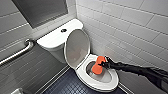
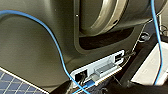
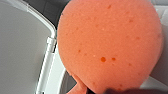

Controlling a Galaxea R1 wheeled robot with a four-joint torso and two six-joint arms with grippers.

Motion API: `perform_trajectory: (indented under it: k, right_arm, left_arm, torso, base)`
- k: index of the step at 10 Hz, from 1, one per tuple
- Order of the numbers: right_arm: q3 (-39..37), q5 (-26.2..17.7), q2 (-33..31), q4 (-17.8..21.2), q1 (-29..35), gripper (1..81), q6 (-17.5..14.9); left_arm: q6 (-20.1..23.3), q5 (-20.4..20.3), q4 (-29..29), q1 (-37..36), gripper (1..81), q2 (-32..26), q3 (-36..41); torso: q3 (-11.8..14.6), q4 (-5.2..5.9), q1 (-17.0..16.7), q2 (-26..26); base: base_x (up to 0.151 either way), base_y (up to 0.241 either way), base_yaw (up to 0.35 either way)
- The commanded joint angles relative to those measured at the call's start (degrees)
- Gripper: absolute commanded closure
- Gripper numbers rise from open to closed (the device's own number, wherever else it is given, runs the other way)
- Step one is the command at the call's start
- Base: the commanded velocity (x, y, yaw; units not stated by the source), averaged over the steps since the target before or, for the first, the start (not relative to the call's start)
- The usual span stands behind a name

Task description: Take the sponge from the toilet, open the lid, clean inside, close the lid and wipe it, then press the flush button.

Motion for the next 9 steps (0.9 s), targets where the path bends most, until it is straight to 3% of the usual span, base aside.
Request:
perform_trajectory:
  k: [1,9]
  right_arm:
    - [3.79,0.13,-2.86,0.64,5.23,81.1,1.31]
    - [17.15,2.06,-15.78,0.46,3.29,81.1,6.05]
  left_arm:
    - [0.23,0.85,-0.34,3.12,1.0,-0.43,1.35]
    - [0.49,0.76,0.27,3.03,1.0,0.45,1.00]
  torso:
    - [0.00,0.00,0.00,0.00]
    - [0.00,0.00,0.00,0.00]
  base:
    - [0.000,0.000,0.000]
    - [0.000,0.000,0.000]
